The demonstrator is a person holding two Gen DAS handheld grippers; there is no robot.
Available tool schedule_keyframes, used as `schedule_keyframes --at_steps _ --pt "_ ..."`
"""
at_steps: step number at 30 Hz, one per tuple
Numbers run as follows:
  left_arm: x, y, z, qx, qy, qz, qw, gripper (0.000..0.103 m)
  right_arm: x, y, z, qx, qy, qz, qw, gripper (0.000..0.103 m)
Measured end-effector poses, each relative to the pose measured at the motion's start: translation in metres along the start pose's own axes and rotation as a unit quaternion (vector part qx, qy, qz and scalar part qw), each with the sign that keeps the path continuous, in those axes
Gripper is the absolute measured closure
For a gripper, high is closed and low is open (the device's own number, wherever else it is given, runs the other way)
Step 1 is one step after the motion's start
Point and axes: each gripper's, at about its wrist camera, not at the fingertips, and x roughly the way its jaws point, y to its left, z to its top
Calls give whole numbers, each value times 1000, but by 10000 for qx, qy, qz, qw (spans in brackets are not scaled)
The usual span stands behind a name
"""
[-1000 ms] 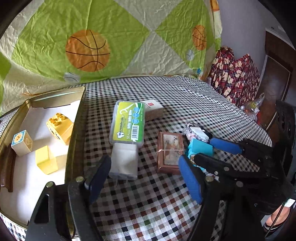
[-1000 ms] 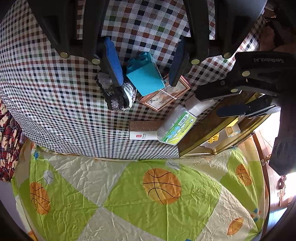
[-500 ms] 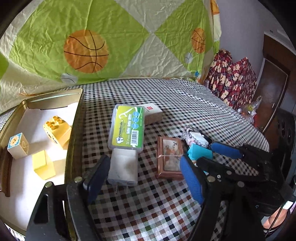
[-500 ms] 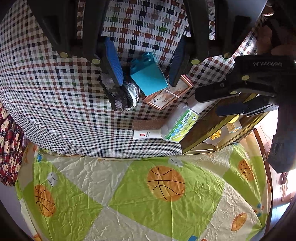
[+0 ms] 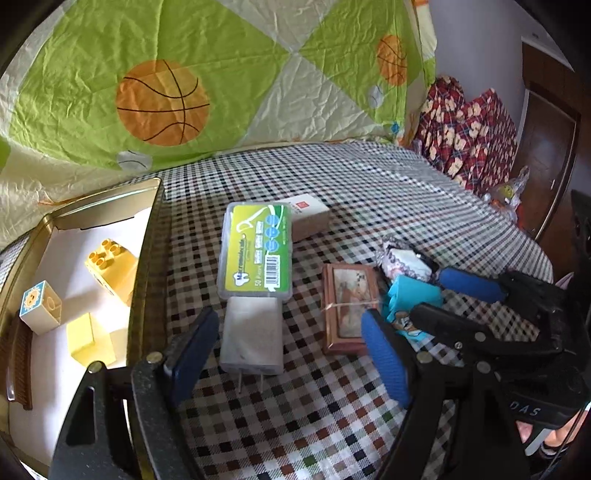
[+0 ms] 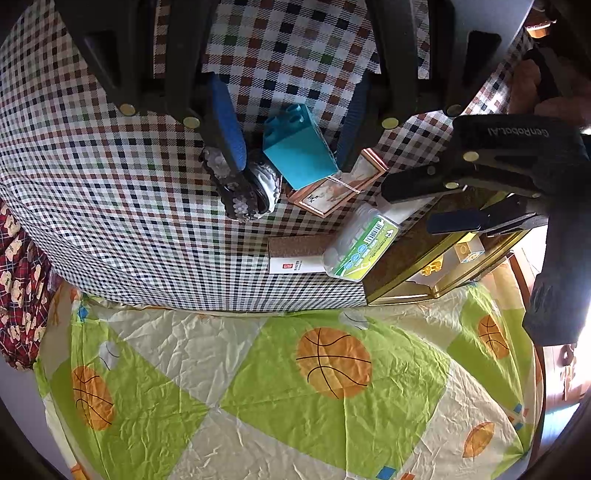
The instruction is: Organize rigid objects
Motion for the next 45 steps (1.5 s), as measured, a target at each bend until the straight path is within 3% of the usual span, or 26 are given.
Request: schedule_keyframes --at_steps 3,9,10,11,12,13,18,20,23,24,26,28,34,38,41,45 --pt "8 -8 -2 251 219 366 9988 24 1 2 0 -49 39 -37 10000 51" --pt "13 -4 4 51 261 640 9976 29 1 1 0 -9 16 -40 10000 51" --pt "13 -2 4 34 267 687 9973 37 1 0 0 -1 13 -36 10000 51" --pt "12 0 3 54 279 847 9960 51 1 0 0 6 10 -33 10000 51" --pt "12 2 1 121 288 1002 9945 58 1 0 0 14 3 -30 10000 51" --pt "10 3 -1 184 295 992 9945 62 0 0 0 22 -7 -29 10000 51" --pt "7 -2 -6 348 352 1058 9932 59 1 0 0 30 -8 -62 10000 51" --pt "13 -8 -3 399 420 998 9933 40 1 0 0 36 -4 -74 10000 51" --pt "18 -15 -3 533 443 1090 9916 41 0 -1 0 49 -11 -63 10000 51" --pt "17 -13 -2 502 414 1085 9920 43 0 -1 0 52 -13 -59 10000 51" --pt "13 -5 -2 404 337 1122 9923 62 1 0 0 35 4 -38 10000 53" --pt "7 2 -4 273 253 1087 9934 71 2 0 0 33 18 -30 10000 55" --pt "-2 4 -11 310 173 971 9946 76 2 0 0 20 16 -30 10000 56" --pt "-7 17 -12 348 101 1226 9918 96 1 0 0 34 11 -26 10000 56" --pt "-9 38 -12 134 123 1181 9928 96 1 0 -1 39 -1 -30 10000 56" --pt "-15 51 -11 -150 111 733 9971 95 1 0 -1 43 1 -28 10000 56"
